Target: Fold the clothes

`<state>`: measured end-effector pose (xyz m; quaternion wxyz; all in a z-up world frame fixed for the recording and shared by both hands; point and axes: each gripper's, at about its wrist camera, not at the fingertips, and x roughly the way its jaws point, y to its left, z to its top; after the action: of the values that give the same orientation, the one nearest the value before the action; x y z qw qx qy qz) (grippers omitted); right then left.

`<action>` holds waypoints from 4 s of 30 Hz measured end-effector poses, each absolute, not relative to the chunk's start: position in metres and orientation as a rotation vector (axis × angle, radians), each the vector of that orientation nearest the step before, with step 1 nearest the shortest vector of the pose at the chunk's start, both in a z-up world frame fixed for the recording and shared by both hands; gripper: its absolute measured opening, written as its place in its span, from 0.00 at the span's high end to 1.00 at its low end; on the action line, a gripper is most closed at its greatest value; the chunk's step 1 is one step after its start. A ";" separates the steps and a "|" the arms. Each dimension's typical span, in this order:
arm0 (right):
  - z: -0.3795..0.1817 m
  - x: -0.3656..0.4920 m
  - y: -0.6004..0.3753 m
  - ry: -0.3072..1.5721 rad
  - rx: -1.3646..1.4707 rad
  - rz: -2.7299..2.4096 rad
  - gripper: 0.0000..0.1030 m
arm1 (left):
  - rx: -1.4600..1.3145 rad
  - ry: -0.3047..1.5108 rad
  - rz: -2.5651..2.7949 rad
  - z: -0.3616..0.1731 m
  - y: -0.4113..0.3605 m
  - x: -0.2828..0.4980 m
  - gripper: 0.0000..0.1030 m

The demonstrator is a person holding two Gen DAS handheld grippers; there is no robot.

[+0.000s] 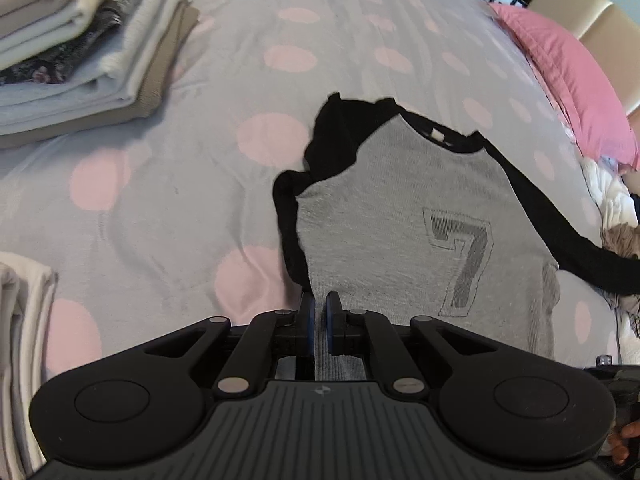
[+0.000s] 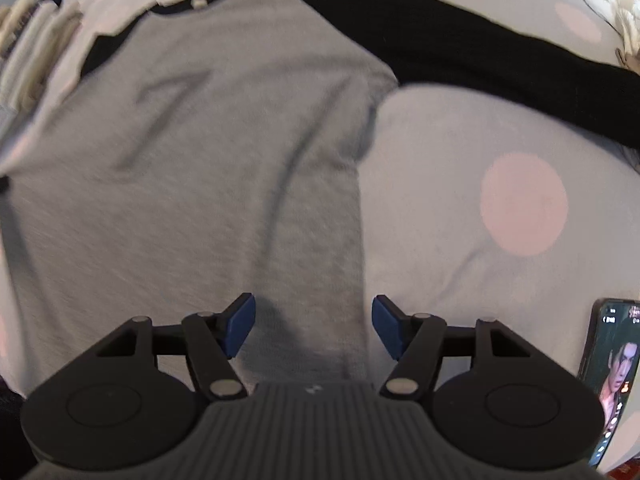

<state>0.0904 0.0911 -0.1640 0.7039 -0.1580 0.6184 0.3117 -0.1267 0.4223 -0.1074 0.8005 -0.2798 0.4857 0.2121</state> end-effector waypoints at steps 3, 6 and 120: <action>-0.171 0.088 0.089 1.363 -0.375 0.705 0.33 | -0.609 1.036 0.464 -0.105 0.427 -0.131 0.96; -0.172 0.086 0.089 1.354 -0.391 0.711 0.32 | -0.634 1.030 0.471 -0.106 0.433 -0.136 0.96; -0.165 0.084 0.076 1.338 -0.450 0.721 0.17 | -0.593 0.535 1.127 -0.020 0.557 -0.312 0.95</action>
<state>0.0843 0.0762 -0.1650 0.7020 -0.2022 0.6011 0.3240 -0.3125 0.5575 -0.0196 0.7710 -0.2734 0.2469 0.5196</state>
